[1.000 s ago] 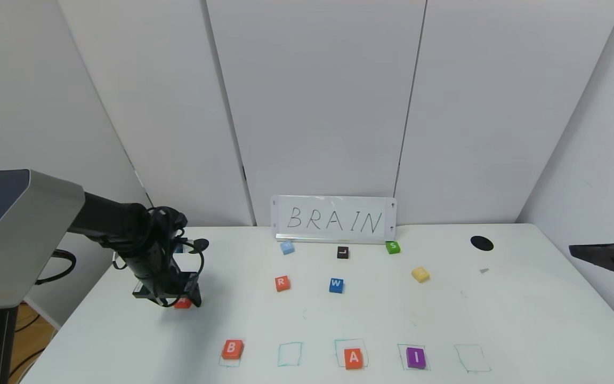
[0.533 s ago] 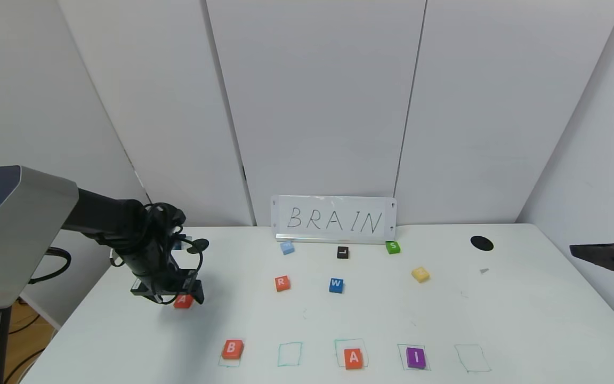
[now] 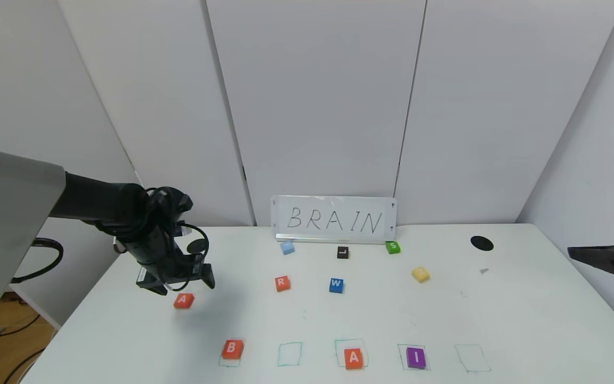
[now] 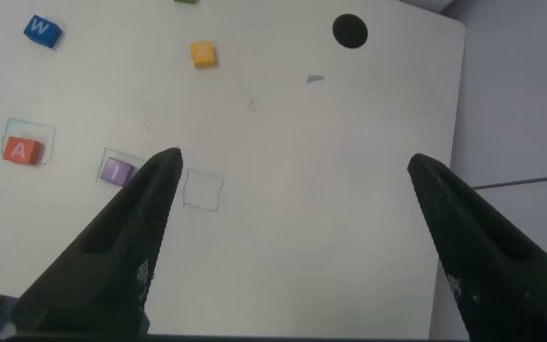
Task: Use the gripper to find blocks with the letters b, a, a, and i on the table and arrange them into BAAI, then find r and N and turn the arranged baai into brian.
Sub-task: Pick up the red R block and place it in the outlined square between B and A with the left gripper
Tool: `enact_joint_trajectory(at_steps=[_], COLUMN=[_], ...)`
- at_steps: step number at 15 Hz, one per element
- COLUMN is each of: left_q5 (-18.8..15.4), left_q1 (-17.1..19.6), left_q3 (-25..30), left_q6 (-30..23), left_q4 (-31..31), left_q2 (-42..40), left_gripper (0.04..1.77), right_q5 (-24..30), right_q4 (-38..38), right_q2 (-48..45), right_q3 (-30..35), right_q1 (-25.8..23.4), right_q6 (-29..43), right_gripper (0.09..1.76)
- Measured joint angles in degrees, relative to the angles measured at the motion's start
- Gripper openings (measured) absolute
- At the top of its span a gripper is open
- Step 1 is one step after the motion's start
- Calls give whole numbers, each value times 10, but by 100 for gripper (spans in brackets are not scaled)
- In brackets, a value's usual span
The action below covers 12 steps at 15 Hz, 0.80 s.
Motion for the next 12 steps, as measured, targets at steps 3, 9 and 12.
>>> enact_joint_trajectory(at_steps=[3, 9, 12], left_q5=[1, 9, 11], left_q1=[-30, -114, -144], left_q3=[-16, -96, -138], left_q6=[-91, -234, -267], left_q4=[5, 64, 82], left_q2=[-4, 10, 33], left_gripper=[167, 169, 170], right_q5=[0, 0, 0], right_q4=[0, 0, 0], right_q2=[-1, -3, -5], right_q3=[1, 1, 2], right_q1=[2, 3, 5], right_q6=[0, 0, 0], right_gripper=[171, 171, 171])
